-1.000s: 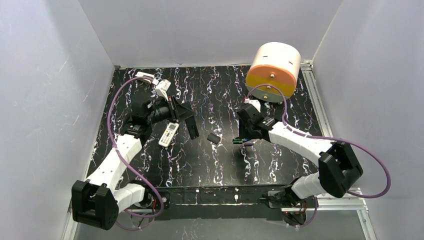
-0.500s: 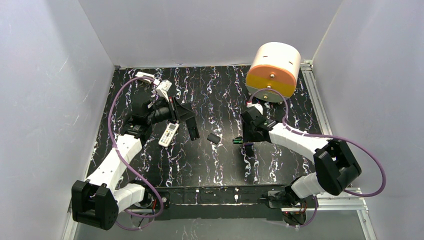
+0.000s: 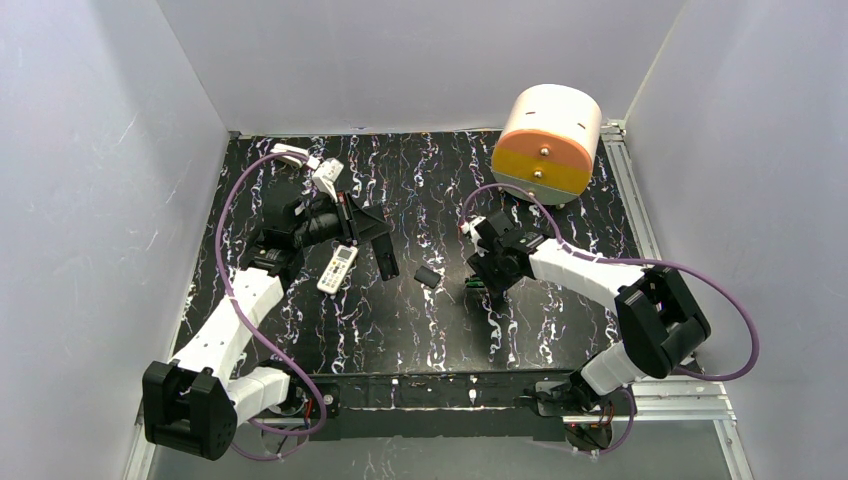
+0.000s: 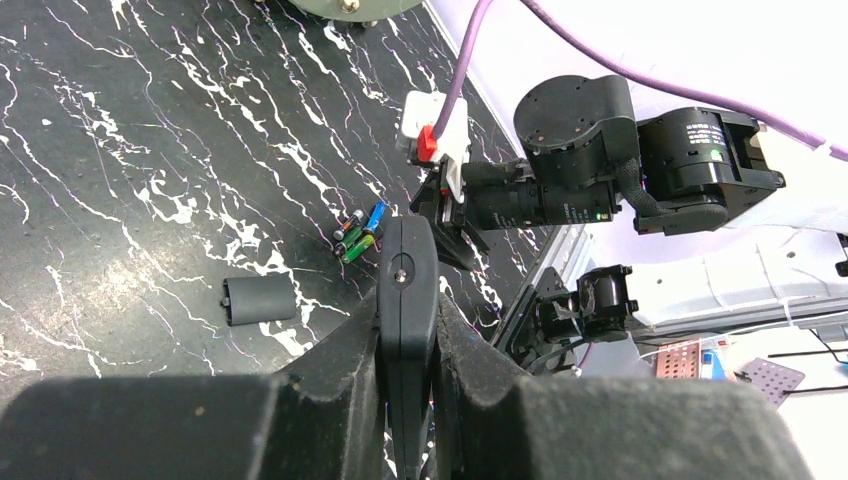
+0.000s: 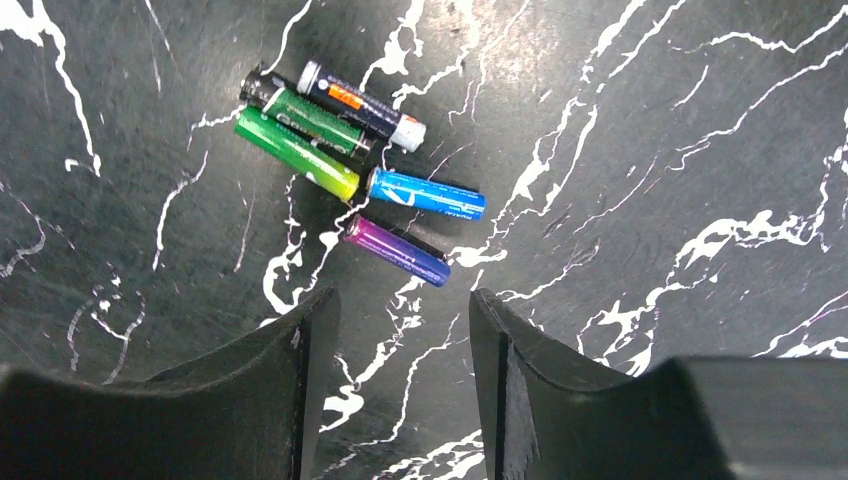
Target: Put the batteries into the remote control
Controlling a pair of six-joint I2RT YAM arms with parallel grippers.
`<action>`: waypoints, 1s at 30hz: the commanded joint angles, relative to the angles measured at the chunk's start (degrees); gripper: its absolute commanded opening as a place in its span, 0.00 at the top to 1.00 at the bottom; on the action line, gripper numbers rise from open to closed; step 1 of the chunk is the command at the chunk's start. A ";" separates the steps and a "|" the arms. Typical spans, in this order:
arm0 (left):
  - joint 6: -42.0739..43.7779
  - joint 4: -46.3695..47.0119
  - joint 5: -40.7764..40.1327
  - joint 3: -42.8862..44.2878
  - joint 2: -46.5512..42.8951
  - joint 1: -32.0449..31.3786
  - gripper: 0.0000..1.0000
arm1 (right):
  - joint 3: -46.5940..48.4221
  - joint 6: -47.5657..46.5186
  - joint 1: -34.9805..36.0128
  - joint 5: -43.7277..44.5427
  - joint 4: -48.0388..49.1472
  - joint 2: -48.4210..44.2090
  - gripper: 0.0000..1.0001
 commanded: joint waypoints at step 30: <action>-3.36 0.97 3.31 3.96 1.67 -0.31 1.00 | -2.57 -19.93 0.05 -5.02 4.37 6.00 0.54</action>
